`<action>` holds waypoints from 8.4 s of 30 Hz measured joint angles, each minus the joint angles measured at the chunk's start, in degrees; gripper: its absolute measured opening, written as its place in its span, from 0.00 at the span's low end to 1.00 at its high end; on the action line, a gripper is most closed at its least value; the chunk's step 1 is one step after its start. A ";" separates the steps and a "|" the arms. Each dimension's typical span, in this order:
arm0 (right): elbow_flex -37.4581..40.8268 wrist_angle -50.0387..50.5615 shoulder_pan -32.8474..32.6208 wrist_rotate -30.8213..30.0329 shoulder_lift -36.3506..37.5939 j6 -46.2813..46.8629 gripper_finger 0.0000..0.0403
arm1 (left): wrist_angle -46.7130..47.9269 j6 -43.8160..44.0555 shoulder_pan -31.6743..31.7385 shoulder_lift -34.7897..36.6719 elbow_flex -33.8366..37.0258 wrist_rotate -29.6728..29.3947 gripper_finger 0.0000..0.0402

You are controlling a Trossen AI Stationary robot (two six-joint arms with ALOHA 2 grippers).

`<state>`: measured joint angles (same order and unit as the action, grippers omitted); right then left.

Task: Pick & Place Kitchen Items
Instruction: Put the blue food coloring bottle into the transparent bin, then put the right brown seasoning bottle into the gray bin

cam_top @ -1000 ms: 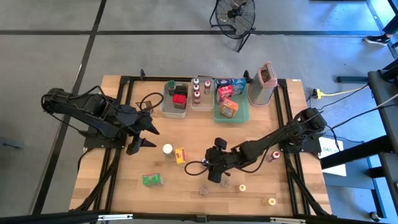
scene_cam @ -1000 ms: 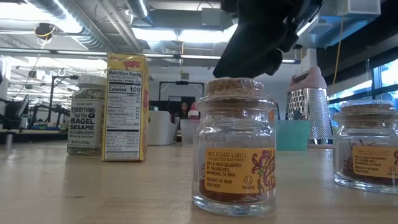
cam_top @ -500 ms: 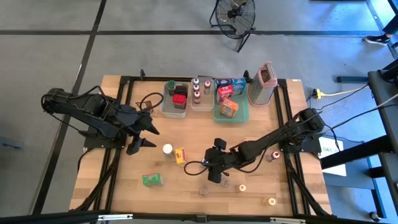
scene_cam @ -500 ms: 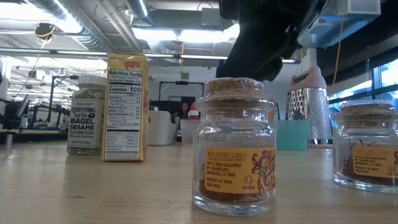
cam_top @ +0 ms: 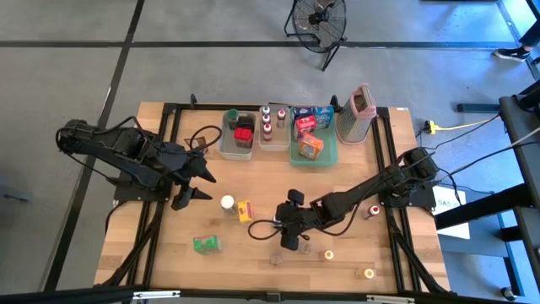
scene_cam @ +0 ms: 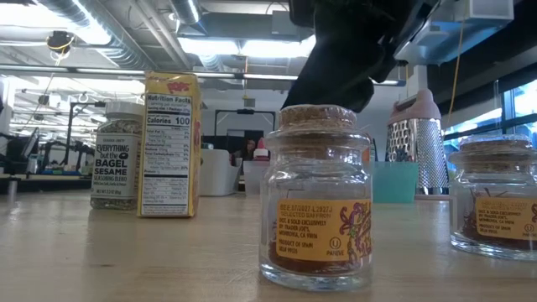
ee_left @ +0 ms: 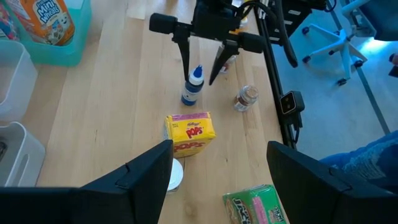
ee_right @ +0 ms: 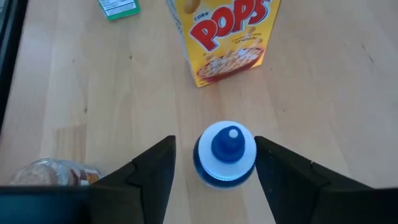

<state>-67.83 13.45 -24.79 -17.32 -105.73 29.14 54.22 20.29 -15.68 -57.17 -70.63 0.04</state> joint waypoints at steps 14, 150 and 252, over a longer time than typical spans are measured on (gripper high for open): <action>0.04 0.00 0.32 1.11 0.00 -0.03 0.37 | 0.00 0.00 0.00 0.00 0.00 0.01 0.64; -10.47 7.30 42.87 -7.52 -4.20 -2.70 0.34 | 3.04 -8.00 6.95 3.45 0.00 -10.94 0.64; -50.29 76.56 2.34 18.86 -3.43 2.46 0.50 | -10.01 -7.54 6.23 -3.01 0.00 -10.23 0.64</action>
<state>-118.13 90.02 -22.44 1.54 -109.16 31.59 44.20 12.75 -9.45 -60.17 -70.63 -10.19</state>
